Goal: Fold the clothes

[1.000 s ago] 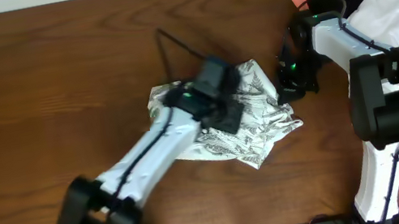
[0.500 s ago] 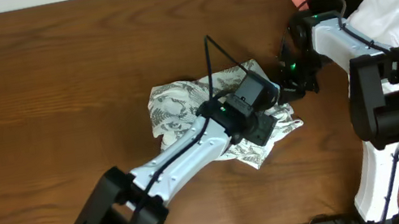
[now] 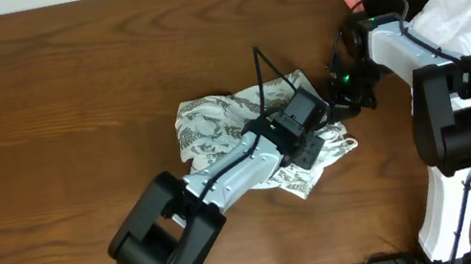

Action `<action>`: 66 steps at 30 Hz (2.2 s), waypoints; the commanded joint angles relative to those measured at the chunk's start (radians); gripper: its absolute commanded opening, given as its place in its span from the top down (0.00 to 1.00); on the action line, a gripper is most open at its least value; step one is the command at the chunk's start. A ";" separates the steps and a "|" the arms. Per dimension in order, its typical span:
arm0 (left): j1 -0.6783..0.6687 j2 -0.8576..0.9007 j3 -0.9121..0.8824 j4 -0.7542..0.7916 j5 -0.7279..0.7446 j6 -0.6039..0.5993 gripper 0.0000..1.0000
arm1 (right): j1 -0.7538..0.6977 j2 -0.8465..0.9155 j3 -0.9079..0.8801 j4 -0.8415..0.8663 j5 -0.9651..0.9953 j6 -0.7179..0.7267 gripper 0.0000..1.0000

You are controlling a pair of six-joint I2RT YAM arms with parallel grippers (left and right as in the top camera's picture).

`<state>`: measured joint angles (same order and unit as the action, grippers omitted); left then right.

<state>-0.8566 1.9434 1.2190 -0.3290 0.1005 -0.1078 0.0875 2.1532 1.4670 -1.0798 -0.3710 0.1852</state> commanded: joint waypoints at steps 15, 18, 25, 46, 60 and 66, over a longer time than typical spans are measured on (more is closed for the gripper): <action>0.010 -0.084 0.011 -0.059 -0.211 0.010 0.94 | 0.005 0.046 -0.014 0.021 0.128 -0.011 0.99; 0.039 -0.196 0.011 -0.113 -0.304 0.010 0.94 | 0.003 0.046 -0.014 0.021 0.128 -0.011 0.99; 0.267 -0.472 0.011 -0.225 -0.364 0.010 0.94 | -0.010 0.046 -0.014 0.014 0.129 -0.012 0.99; 0.851 -0.533 0.011 -0.398 -0.238 0.010 0.94 | -0.194 0.046 -0.014 -0.014 0.173 -0.037 0.99; 0.863 -0.523 0.010 -0.396 -0.173 0.067 0.94 | -0.214 0.046 -0.014 -0.014 0.173 -0.045 0.99; 0.908 -0.523 0.010 -0.400 -0.233 0.067 0.85 | -0.214 0.046 -0.014 -0.013 0.173 -0.045 0.99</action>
<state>0.0216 1.4124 1.2232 -0.7265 -0.0776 -0.0494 -0.1139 2.1532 1.4673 -1.1114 -0.3416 0.1516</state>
